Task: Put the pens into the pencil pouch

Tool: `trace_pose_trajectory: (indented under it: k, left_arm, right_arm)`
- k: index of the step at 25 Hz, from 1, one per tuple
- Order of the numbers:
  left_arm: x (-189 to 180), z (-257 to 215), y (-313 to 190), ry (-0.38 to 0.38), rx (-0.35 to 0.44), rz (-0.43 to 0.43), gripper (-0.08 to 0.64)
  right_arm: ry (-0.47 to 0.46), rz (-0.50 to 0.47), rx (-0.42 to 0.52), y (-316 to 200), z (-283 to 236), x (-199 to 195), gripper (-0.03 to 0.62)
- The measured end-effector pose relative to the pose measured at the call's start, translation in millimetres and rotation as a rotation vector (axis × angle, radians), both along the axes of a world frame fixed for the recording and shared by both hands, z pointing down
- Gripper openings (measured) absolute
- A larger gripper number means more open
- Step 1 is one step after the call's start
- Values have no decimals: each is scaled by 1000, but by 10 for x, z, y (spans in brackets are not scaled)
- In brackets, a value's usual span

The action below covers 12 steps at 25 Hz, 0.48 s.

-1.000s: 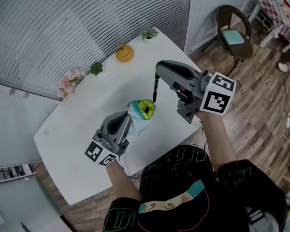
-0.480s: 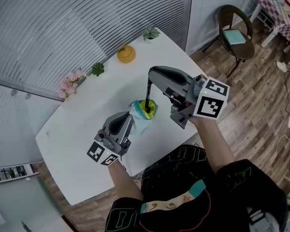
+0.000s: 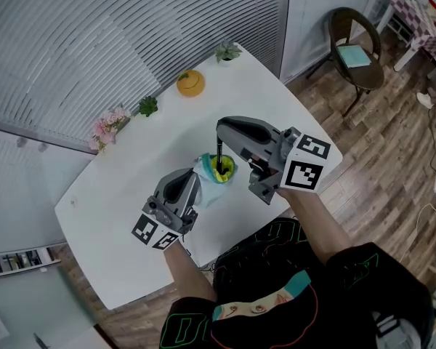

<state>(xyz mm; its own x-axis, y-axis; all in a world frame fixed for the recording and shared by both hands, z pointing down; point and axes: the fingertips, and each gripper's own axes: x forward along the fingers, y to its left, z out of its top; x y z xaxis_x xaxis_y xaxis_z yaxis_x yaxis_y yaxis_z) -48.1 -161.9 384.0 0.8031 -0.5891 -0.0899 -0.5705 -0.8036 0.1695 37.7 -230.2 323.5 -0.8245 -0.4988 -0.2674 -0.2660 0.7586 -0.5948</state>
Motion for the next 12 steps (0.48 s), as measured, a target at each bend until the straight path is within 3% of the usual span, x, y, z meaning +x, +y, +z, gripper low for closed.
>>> trace_pose_trajectory:
  k: [5, 12]
  left_arm:
    - [-15, 1, -34, 13, 3, -15, -3]
    - [-47, -67, -54, 60, 20, -23, -3]
  right_arm:
    - [-14, 16, 48, 139, 39, -15, 46]
    - [60, -45, 150, 385, 120, -149, 46]
